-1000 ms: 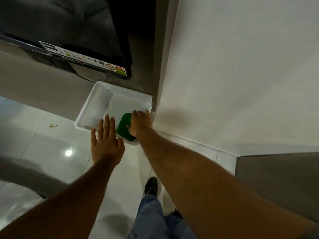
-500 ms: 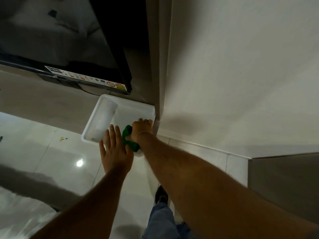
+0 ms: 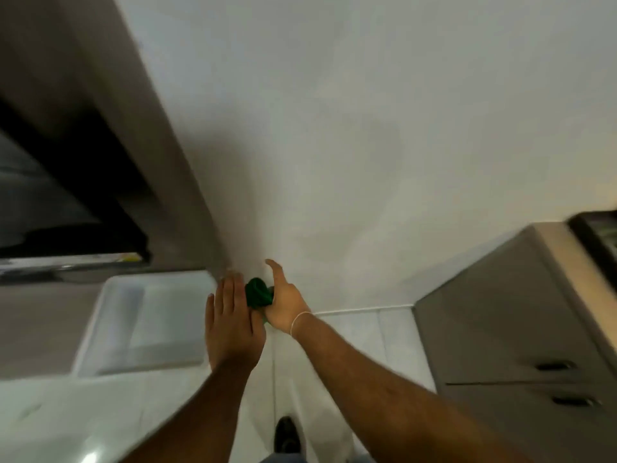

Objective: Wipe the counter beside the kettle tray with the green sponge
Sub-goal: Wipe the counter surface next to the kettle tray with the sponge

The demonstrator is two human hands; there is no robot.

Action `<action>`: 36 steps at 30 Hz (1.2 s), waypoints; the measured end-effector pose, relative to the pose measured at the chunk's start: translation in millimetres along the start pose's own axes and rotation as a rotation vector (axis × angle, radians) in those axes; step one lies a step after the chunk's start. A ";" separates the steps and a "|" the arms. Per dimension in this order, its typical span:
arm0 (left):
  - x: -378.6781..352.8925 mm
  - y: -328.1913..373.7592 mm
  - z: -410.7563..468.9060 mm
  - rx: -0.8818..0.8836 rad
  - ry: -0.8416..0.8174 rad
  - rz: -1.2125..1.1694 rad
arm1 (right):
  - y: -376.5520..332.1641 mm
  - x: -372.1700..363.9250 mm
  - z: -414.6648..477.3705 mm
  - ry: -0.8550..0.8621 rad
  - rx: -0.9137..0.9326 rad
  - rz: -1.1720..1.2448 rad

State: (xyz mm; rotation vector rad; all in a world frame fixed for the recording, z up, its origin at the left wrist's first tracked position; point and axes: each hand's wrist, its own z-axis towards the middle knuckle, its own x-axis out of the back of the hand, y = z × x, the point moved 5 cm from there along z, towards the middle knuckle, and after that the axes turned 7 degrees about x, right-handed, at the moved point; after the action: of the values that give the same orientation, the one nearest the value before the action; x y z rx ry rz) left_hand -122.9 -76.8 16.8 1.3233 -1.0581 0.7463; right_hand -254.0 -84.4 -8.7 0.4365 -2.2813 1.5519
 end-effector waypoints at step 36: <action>-342.8 627.1 -319.8 -1.516 -0.704 0.460 | 449.2 364.8 -620.4 1.276 -0.870 -0.113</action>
State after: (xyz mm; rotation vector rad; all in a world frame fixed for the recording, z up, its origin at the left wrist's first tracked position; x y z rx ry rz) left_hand -763.6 370.8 -29.2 -0.0559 -1.9113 -0.3556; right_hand -707.6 632.5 -5.3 -0.5222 -1.5349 0.3494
